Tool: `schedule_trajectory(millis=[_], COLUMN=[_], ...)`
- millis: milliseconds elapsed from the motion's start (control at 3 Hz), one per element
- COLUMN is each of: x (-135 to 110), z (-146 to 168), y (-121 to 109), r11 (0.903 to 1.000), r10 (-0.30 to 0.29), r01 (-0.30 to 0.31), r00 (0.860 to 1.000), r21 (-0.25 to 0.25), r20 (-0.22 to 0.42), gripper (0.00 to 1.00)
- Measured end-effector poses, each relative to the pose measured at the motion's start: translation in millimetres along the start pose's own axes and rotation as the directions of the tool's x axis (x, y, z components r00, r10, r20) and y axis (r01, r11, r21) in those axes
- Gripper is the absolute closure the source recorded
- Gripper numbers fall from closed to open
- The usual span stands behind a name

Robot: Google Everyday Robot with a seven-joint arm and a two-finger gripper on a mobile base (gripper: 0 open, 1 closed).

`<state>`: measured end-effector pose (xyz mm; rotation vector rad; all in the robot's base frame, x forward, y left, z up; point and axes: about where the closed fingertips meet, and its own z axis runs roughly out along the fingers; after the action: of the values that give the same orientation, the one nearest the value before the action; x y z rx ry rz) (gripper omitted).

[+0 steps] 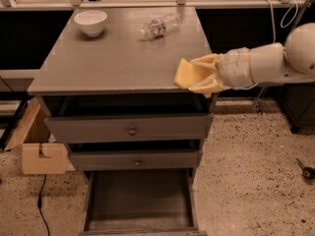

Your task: Pick sponge from bottom drawer and place on counter

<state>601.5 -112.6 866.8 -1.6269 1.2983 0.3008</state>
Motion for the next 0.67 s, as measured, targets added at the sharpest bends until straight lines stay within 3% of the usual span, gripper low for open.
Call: schedule_trajectory(millis=[667], x=[-5.2], z=[43.4], y=[-98.3], r11=[0.9992], r10=[0.039], r01=[-0.038], r00=[0.998], r21=[0.010], r20=[-0.057], gripper=[1.00])
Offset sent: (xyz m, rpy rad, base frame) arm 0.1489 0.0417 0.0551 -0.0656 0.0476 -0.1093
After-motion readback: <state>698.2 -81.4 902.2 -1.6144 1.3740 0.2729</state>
